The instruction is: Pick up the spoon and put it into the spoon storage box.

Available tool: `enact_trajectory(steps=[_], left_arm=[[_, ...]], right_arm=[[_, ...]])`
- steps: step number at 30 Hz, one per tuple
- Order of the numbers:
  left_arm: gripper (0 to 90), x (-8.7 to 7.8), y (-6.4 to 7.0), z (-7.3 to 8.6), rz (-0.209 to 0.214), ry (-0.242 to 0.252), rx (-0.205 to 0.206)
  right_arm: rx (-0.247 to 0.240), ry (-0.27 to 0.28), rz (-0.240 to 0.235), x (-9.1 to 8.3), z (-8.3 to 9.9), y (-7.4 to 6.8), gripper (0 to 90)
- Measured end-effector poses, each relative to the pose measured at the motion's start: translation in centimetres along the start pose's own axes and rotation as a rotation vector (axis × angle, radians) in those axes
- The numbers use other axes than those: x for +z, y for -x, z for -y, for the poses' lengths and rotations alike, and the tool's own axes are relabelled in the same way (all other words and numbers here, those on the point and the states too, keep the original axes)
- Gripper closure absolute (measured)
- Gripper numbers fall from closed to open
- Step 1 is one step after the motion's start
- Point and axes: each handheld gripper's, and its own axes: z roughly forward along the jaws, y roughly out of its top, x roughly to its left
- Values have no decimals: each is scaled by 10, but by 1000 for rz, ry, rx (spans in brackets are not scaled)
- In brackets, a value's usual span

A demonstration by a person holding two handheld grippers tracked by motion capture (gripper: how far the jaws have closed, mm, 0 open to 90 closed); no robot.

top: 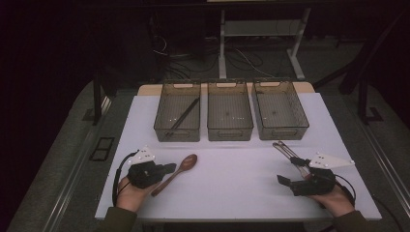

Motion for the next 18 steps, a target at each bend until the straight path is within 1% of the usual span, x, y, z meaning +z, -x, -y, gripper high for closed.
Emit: enact_trajectory(steps=[3,4,7,8,9,12,13,14,15,17,18], left_arm=[[887,0,4,7,3,-31,0],[887,1,5,9,2,-38,-8],[887,4,6,14,-1,-78,3],[887,6,6,15,3,-89,7],[887,7,6,16,6,-101,2],[887,12,6,17,11,-130,14],[887,13,6,18,8,-142,12],[887,13,6,18,2,-151,25],[887,14,7,19,-6,-159,20],[887,15,5,19,-11,-182,35],[887,15,6,20,-17,-191,36]], right_arm=[[0,2,1,0,0,0,111],[-2,1,1,0,0,0,111],[0,-1,3,1,0,0,111],[-3,-1,2,1,0,0,111],[-1,-2,3,1,0,-1,111],[-6,-2,3,1,0,-1,111],[-7,-1,2,1,0,-1,111],[-8,-1,2,1,0,-1,111],[-7,-2,3,2,0,-1,111],[-2,-3,3,2,0,-1,111],[-3,-3,3,1,0,-1,111]])
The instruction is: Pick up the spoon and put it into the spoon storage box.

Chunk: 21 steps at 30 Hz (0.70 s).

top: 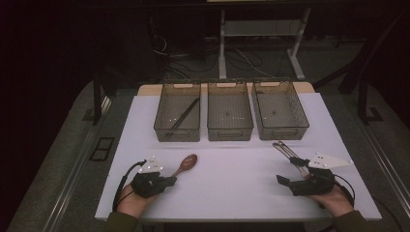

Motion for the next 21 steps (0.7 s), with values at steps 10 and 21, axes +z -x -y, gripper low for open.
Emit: enact_trajectory(steps=[10,21], left_arm=[[887,0,-3,1,-45,-20,10],[888,-1,-11,-1,-137,-24,33]], right_arm=[[1,0,0,0,0,0,111],[1,0,0,0,0,0,111]])
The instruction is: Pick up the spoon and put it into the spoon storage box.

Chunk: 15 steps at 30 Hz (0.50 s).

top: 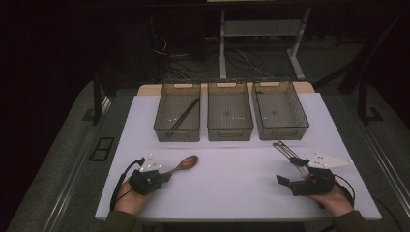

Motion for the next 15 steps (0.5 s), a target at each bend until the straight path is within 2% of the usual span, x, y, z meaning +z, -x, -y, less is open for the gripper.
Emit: enact_trajectory(steps=[7,10,15], left_arm=[[888,5,-10,-5,-58,0,20],[888,7,-14,-6,-81,2,16],[888,7,-17,-6,-78,13,1]], right_arm=[[-2,-3,-1,1,0,0,111],[-2,-5,-3,1,0,0,112],[-2,-4,0,0,0,0,111]])
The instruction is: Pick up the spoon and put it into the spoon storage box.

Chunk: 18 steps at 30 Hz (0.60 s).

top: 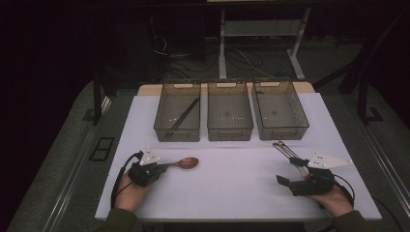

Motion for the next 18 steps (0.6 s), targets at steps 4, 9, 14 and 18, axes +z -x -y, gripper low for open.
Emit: enact_trajectory(steps=[4,9,14,18], left_arm=[[887,-2,0,0,26,29,-14],[820,-14,0,-11,82,111,-42],[689,-17,3,-24,144,176,-71],[612,-14,5,-34,167,199,-67]], right_arm=[[0,3,2,0,0,0,112],[0,0,0,0,0,0,112],[2,2,1,0,0,-1,112],[3,3,3,0,0,-1,112]])
